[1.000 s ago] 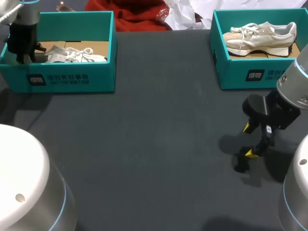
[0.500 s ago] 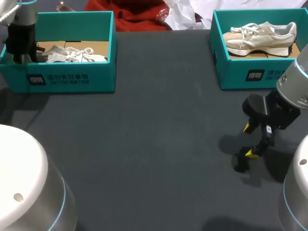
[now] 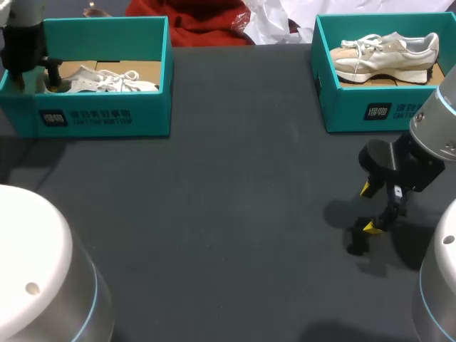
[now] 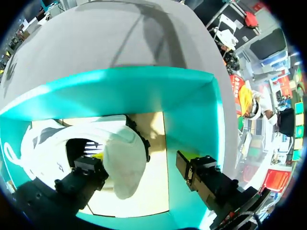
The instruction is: Take the shoe out of the shoebox, open the shoe tongue, remove and reinsert the insole, then place the shoe into the shoebox
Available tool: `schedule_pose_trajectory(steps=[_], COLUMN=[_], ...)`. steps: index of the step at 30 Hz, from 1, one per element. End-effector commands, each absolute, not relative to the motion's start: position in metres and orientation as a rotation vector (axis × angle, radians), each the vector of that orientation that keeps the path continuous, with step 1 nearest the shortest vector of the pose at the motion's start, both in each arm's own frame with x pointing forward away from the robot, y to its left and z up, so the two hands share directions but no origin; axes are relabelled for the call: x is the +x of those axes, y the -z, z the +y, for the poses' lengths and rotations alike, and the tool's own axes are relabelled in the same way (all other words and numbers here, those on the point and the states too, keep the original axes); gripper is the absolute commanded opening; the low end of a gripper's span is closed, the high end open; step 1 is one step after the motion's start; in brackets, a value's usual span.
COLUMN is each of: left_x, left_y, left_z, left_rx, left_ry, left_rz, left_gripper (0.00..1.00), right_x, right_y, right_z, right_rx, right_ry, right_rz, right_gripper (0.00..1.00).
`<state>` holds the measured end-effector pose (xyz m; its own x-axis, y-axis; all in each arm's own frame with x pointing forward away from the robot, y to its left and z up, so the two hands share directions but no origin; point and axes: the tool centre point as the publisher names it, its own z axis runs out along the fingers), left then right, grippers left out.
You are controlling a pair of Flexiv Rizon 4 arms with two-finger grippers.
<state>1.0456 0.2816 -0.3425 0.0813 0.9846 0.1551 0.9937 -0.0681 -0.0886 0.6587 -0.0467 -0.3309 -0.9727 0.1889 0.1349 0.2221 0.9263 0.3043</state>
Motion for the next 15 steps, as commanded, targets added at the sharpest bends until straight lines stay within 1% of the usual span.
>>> schedule_pose_trajectory(steps=[1, 9, 15], left_x=[1.039, 1.038, 1.033], left_y=[0.329, 0.289, 0.256], left_z=[0.279, 0.27, 0.266], left_rx=[-2.19, -2.235, -2.235], left_ry=[0.094, 0.09, 0.109], left_rz=[-2.039, -2.089, -2.073], left_gripper=[0.94, 0.94, 1.0], right_x=[0.657, 0.657, 0.657], right_y=[0.332, 0.332, 0.332], right_z=[-0.046, -0.046, -0.046], right_rx=[-0.321, -0.321, -0.321], right_ry=[0.487, 0.487, 0.487], right_rz=[-2.985, -2.985, -2.985], right_gripper=[1.0, 1.0, 1.0])
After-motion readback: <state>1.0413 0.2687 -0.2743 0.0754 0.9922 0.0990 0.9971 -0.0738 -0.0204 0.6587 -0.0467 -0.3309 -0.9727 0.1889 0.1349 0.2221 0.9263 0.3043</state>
